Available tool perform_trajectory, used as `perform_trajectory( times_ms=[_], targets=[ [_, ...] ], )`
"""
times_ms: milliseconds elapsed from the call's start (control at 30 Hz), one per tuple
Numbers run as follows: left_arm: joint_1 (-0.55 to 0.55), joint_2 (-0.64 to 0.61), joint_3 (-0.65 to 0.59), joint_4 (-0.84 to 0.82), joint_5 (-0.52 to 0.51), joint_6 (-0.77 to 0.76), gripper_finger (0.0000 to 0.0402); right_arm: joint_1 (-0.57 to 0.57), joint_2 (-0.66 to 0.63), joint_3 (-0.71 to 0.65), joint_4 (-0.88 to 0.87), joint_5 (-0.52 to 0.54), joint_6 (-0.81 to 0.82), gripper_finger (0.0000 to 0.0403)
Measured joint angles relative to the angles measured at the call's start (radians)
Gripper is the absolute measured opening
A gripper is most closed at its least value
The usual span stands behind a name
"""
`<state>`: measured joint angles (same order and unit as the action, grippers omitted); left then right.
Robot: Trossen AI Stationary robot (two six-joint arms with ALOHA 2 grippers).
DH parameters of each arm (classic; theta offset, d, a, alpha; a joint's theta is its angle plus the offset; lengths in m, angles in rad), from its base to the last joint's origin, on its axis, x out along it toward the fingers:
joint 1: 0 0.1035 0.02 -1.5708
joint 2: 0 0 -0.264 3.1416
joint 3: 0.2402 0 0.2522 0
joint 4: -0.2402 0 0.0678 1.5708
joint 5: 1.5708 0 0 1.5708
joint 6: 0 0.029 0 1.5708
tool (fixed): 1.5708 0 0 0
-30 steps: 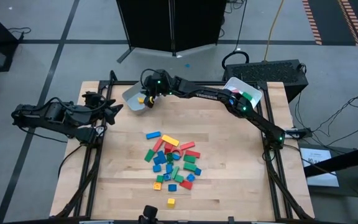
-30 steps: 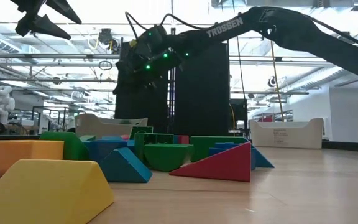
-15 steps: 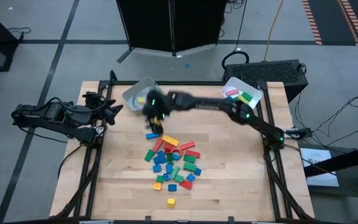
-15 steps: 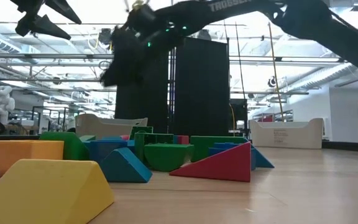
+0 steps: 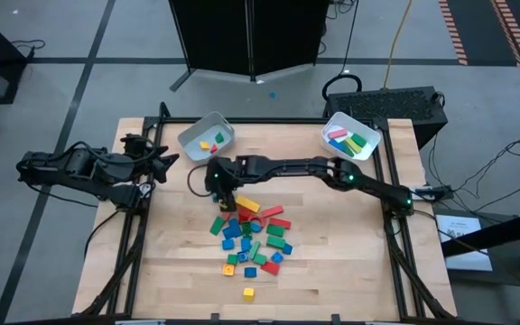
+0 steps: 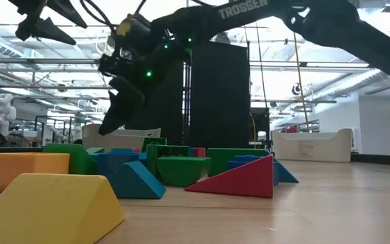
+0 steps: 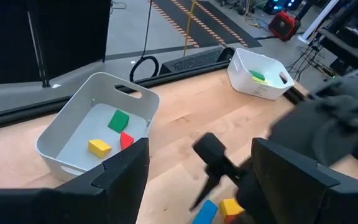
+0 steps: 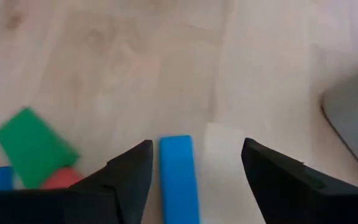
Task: Sort blocks by size
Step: Put the rectangular blue block into the white bin
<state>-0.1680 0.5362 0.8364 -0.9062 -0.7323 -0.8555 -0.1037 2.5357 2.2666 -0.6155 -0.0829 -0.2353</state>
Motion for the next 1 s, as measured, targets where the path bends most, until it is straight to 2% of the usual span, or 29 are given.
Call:
perform_trajectory(
  times_ms=[167,600,733,867,1000],
  targets=[
    [0.0,0.0,0.0,-0.002,0.01,0.001,0.0281,-0.01,0.026,-0.001,-0.025,0.004,0.045,0.0248],
    [0.0,0.0,0.0,-0.024,0.014,0.003,0.0281,-0.007,0.062,0.001,-0.086,0.001,0.041,0.0233],
    [0.0,0.0,0.0,-0.024,0.014,0.001,0.0281,-0.007,0.066,0.001,-0.104,-0.005,0.041,0.0182],
    [0.0,0.0,0.0,-0.024,0.014,0.001,0.0281,-0.005,0.066,0.002,-0.112,-0.001,0.032,0.0085],
    [0.0,0.0,0.0,-0.024,0.014,0.0,0.0281,-0.01,0.065,0.002,-0.119,-0.004,0.075,0.0076]
  ],
)
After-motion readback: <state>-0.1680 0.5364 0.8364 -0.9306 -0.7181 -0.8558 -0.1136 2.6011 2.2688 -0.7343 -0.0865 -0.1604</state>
